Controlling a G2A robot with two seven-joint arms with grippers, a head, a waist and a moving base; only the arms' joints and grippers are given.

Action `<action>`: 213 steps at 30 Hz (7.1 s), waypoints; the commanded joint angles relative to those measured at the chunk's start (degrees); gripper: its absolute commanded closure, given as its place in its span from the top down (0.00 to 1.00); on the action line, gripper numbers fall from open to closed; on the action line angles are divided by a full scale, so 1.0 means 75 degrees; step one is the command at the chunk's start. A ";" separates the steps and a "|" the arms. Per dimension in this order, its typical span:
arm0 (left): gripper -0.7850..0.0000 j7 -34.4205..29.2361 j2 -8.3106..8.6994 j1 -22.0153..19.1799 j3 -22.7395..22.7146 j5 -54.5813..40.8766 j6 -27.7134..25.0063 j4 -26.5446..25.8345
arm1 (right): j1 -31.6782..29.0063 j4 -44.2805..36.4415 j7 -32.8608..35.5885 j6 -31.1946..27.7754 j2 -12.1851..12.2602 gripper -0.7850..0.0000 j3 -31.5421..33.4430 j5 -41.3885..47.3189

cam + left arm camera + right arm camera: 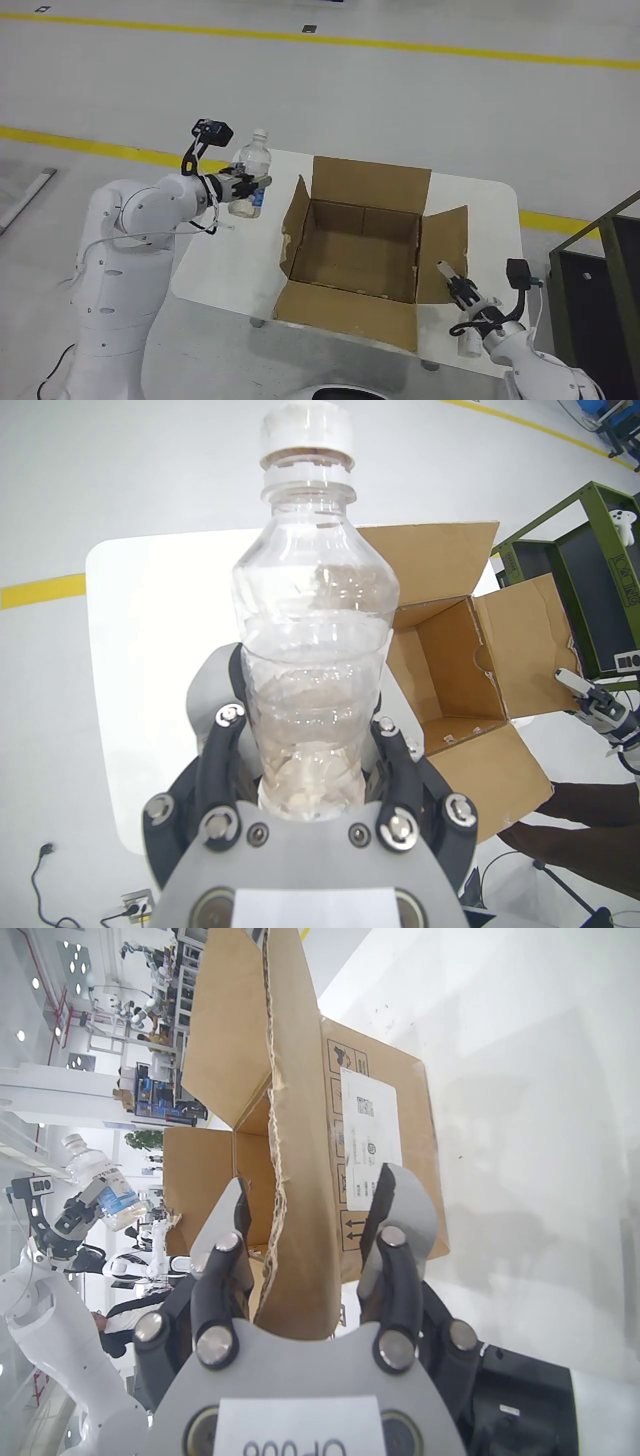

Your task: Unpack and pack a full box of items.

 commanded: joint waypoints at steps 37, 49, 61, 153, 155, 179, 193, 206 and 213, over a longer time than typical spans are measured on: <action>0.00 0.1044 -0.0818 -0.1526 0.3168 -0.4138 0.0953 0.2990 | 0.0287 0.0199 -0.2895 -0.1761 0.0161 0.00 0.1697 -0.2858; 0.00 0.1029 -0.0824 -0.1525 0.3207 -0.4121 0.0976 0.3067 | 0.0302 0.0265 -0.2776 -0.1645 0.0151 0.00 0.1566 -0.2909; 0.00 0.1134 -0.1018 -0.1264 0.3994 -0.4419 0.0856 0.3135 | 0.0370 0.0385 -0.2603 -0.1601 0.0149 0.00 0.1418 -0.2905; 1.00 0.1097 -0.2176 -0.2901 0.5602 -0.0780 0.3453 0.4455 | 0.0406 0.0988 0.2195 -0.2963 0.0619 0.51 0.1115 -0.6100; 1.00 0.1001 -0.1983 -0.2703 0.5209 -0.0539 0.3575 0.3854 | 0.0374 0.0959 0.2333 -0.2923 0.0637 1.00 0.1114 -0.6303; 1.00 0.0102 -0.1158 -0.1302 0.3343 0.1283 0.3973 0.1478 | 0.0872 0.1917 0.3256 -0.1988 0.0663 1.00 0.0224 -0.6824; 1.00 0.0102 -0.1158 -0.1302 0.3343 0.1283 0.3973 0.1478 | 0.0920 0.1896 0.3738 -0.1501 0.0662 0.58 -0.0142 -0.7131; 1.00 0.0102 -0.1158 -0.1302 0.3343 0.1283 0.3973 0.1478 | 0.1230 0.2485 0.3892 -0.1137 0.0651 0.40 -0.0504 -0.7175; 1.00 0.0102 -0.1158 -0.1302 0.3343 0.1283 0.3973 0.1478 | 0.1274 0.2605 0.3846 -0.1107 0.0659 0.36 -0.0574 -0.7180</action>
